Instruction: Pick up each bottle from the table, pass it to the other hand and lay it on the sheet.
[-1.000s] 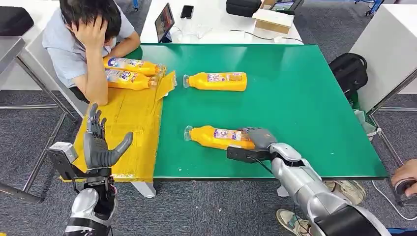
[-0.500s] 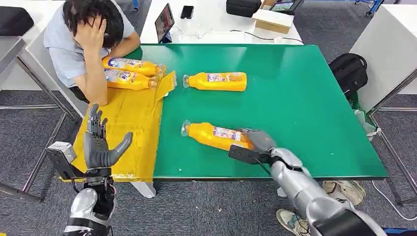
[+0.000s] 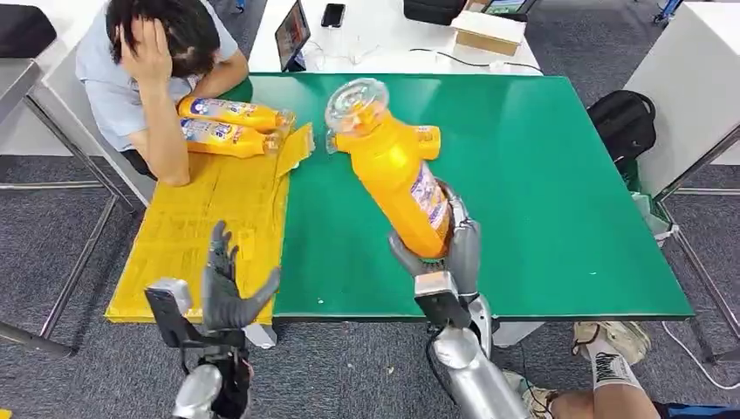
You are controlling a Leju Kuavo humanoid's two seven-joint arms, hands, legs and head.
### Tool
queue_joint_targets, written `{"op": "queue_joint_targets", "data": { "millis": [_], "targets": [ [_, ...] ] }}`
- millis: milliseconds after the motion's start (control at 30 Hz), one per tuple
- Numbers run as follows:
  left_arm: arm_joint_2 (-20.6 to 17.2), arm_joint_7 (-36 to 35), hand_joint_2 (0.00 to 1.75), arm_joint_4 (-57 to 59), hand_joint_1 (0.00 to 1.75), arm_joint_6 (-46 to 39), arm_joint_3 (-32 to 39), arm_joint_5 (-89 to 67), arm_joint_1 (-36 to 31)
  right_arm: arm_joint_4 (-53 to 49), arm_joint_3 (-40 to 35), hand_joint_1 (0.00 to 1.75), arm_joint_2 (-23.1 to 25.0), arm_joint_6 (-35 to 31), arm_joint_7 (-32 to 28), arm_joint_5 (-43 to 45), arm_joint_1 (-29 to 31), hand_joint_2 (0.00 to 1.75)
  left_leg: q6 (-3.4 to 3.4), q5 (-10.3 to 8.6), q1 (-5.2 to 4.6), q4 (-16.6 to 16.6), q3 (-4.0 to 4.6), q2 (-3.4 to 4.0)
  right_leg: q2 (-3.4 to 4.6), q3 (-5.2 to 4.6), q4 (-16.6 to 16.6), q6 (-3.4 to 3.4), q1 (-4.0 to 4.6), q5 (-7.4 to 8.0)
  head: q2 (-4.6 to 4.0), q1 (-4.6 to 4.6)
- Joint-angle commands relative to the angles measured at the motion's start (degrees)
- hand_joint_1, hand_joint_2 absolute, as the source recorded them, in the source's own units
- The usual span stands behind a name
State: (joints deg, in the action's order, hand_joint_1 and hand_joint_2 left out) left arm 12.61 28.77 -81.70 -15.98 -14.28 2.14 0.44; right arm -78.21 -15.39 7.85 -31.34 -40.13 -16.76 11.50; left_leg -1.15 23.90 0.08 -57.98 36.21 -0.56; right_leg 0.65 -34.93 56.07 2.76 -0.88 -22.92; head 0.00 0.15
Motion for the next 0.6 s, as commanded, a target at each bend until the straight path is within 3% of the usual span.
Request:
{"op": "queue_joint_targets", "data": {
  "millis": [33, 167, 200, 267, 300, 400, 467, 600],
  "targets": [
    [-1.62, 1.29, 1.75, 1.32, 0.0, 1.61, -3.18, -1.27, 1.26, -0.45, -1.38, 1.75, 0.63, 4.2, 0.13, 2.95, 0.72, 1.75, 0.06, 0.04, 0.02, 0.05, -0.17, 0.05, -0.03, 0.15, -0.04, -0.09, 0.03, -0.04, 0.0, 0.0],
    [-1.6, 0.99, 1.75, 1.18, 0.0, 1.72, -3.07, -1.29, 1.1, -0.5, -1.27, 1.75, 0.48, 4.29, 0.13, 3.06, 0.76, 1.75, 0.07, 0.06, 0.02, 0.03, -0.26, 0.04, -0.03, 0.24, -0.01, -0.12, 0.04, -0.1, 0.0, -0.02],
    [-2.03, 1.81, 1.75, 0.42, 0.0, 3.22, -3.42, -1.84, 1.33, 1.19, -1.21, 1.73, 0.5, 9.08, 1.38, 4.74, 1.2, 1.75, 0.04, 0.02, 0.03, 0.04, -0.18, 0.05, -0.01, 0.16, -0.01, -0.08, 0.05, -0.05, 0.0, 0.0],
    [-2.72, 3.1, 1.75, -1.49, 0.0, 6.0, -4.26, -3.01, 1.8, 2.32, 0.86, 1.75, 3.83, 12.25, 0.13, 8.76, 1.42, 1.75, 0.04, 0.01, 0.03, 0.05, -0.17, 0.05, -0.01, 0.15, -0.02, -0.07, 0.05, -0.04, 0.0, 0.0],
    [-2.69, 3.91, 1.75, -2.76, 0.0, 6.69, -4.55, -4.47, 2.21, 4.44, -2.5, 1.75, 4.38, 15.12, 0.13, 6.45, 2.02, 1.75, 0.06, 0.07, 0.03, 0.02, -0.26, 0.1, 0.02, 0.22, 0.02, -0.11, 0.06, -0.1, 0.0, 0.0],
    [-1.81, 2.91, 1.75, -4.14, 0.0, 10.42, -3.97, -0.46, 1.76, 12.91, -12.6, 1.75, 6.4, 13.34, 0.13, -1.38, 3.67, 1.75, 0.05, 0.05, 0.05, 0.03, -0.16, 0.23, 0.16, 0.11, 0.01, -0.09, 0.07, -0.02, 0.0, 0.0],
    [-1.85, 2.09, 1.75, -4.55, 0.0, 12.17, -3.48, 2.32, 0.83, 19.09, -15.27, 1.75, 8.07, 14.37, 0.29, -0.79, 4.87, 1.75, 0.08, 0.08, 0.09, 0.07, -0.26, 0.35, 0.27, 0.18, -0.03, -0.12, 0.11, -0.02, 0.0, 0.0],
    [-1.78, -4.57, 1.75, -4.69, 0.0, 18.71, -2.95, 14.36, -0.72, 27.39, -21.6, 1.75, 8.05, 10.25, 0.13, -1.08, 7.22, 1.75, 0.09, 0.02, 0.15, 0.09, -0.22, 0.22, 0.11, 0.14, -0.05, -0.14, 0.16, -0.02, 0.0, 0.0]
  ]
}}
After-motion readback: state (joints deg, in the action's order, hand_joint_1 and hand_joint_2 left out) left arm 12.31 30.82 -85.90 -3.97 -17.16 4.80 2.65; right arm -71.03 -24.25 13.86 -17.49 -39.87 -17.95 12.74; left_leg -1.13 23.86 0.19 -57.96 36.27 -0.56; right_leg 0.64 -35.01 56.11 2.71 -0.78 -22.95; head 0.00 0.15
